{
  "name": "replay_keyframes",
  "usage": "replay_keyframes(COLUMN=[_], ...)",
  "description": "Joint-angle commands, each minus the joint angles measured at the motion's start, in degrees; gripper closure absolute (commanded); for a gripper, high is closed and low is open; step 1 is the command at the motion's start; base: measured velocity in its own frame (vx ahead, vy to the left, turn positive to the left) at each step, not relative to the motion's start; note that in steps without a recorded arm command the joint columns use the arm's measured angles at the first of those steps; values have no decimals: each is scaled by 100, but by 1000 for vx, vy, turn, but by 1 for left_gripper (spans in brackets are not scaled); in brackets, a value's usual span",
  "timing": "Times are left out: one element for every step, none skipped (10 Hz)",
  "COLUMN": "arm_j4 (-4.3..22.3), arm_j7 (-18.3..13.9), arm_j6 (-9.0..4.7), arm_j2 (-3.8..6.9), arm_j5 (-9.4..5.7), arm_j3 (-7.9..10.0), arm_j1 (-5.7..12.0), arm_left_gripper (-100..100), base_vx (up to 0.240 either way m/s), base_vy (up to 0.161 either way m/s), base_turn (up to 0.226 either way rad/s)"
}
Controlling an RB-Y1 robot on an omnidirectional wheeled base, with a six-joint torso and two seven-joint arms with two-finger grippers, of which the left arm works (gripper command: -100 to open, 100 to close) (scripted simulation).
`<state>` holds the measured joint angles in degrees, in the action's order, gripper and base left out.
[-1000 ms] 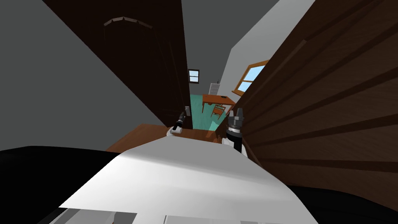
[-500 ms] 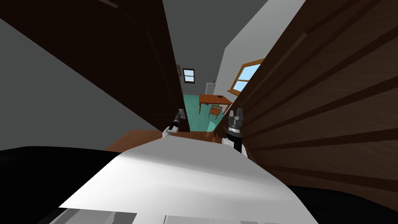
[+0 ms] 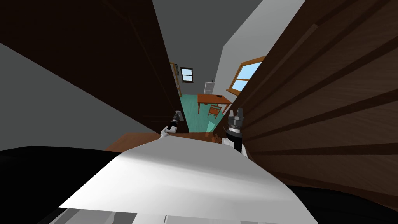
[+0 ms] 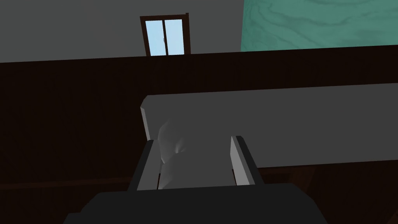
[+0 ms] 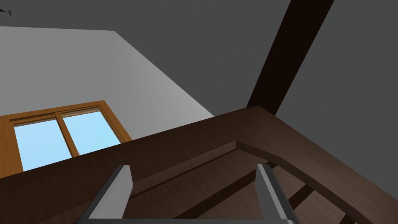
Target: Pull the door open
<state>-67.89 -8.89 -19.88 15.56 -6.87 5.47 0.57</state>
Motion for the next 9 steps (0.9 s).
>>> replay_keyframes(arm_j4=[10, 10, 10, 10, -12, -19, -36, -55, -76], arm_j7=[0, 0, 0, 0, -66, -86, -131, -182, -237], arm_j6=[9, 9, 9, 9, -10, -17, -33, -50, -69], arm_j2=[-6, -6, -6, -6, 66, 87, 134, 187, 243], arm_j5=[0, 0, 0, 0, -2, -4, -8, -13, -18], arm_j3=[-5, -5, -5, -5, -85, -106, -152, -204, -259], arm_j1=[-16, -16, -16, -16, -52, -61, -82, -106, -132], arm_left_gripper=[100, 100, 100, 100, 100, 100, 100, 100, 100], base_vx=[-25, -16, -8, 0, -79, -158, -174, -214, -230], base_vy=[2, 0, -2, 0, 63, 101, 46, 50, 72], base_turn=[-9, 0, 3, 0, -103, -125, -123, -107, -120])
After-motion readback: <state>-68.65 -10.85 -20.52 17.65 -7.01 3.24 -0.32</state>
